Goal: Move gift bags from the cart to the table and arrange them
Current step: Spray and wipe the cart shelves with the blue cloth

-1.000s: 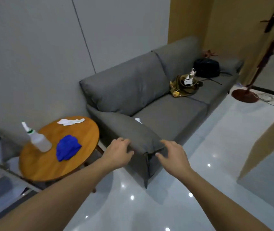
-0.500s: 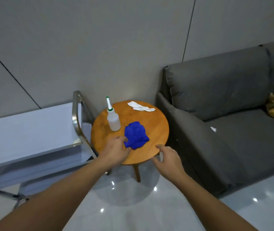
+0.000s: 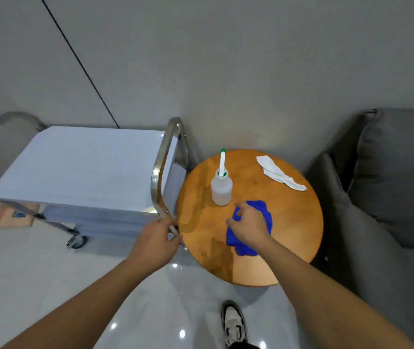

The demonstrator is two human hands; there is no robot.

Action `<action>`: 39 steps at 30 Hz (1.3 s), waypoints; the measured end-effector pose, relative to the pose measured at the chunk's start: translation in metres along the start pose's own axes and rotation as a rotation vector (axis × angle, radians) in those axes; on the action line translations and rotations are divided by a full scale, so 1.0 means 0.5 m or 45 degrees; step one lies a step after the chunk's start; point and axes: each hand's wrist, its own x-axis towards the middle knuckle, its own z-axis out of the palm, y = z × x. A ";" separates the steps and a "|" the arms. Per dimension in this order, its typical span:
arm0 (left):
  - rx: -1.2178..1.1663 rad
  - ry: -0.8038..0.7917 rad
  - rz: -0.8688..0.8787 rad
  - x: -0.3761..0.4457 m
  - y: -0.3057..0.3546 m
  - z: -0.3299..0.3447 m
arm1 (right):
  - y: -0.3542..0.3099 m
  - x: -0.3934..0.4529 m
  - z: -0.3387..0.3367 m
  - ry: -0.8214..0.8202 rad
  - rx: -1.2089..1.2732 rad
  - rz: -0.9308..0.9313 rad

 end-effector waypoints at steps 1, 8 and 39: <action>-0.001 -0.004 -0.023 0.016 0.004 -0.002 | -0.007 0.037 -0.001 -0.015 0.016 0.001; -0.024 0.006 -0.117 0.119 0.018 0.005 | -0.037 0.256 -0.006 -0.018 0.119 0.006; -0.373 -0.123 0.288 0.123 -0.107 -0.064 | -0.336 -0.061 0.120 0.296 0.664 -0.355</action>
